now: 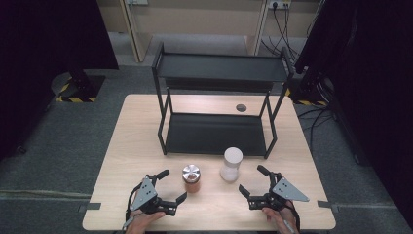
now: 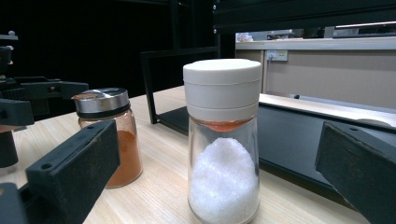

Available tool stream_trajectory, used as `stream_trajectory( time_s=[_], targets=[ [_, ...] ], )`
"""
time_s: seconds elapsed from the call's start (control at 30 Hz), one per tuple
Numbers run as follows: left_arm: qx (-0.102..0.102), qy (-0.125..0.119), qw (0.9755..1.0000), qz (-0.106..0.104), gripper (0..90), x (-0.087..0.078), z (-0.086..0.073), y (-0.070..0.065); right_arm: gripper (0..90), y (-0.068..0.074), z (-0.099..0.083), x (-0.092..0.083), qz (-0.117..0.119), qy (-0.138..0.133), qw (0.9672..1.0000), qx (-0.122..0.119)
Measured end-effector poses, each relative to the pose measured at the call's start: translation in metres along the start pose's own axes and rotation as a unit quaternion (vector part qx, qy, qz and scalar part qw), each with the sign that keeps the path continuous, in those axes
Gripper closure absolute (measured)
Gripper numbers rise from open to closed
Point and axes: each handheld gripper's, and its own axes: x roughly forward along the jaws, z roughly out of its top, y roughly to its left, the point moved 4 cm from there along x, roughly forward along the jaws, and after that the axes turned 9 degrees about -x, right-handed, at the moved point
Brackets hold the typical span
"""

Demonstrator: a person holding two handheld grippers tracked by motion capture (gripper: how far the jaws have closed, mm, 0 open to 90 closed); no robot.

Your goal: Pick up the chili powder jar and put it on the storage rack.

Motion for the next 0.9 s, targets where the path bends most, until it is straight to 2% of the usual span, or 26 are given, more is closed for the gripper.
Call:
stream_trajectory(
  time_s=[0.2,0.37,0.9],
  targets=[
    [0.001,0.000,1.0000,-0.002,0.2,0.0005,-0.0002,-0.0011,0.3,-0.0002,0.0002,-0.0010,-0.003,-0.002,1.0000,0.000],
    [-0.010,0.000,0.9999,-0.006,0.2,0.0013,-0.0006,-0.0007,0.2,-0.0004,0.0002,-0.0004,-0.003,-0.001,1.0000,0.001],
    [-0.007,0.007,0.9999,-0.009,0.2,0.0052,-0.0009,-0.0010,0.2,-0.0007,0.0001,-0.0001,-0.003,-0.003,1.0000,0.001]
  ],
)
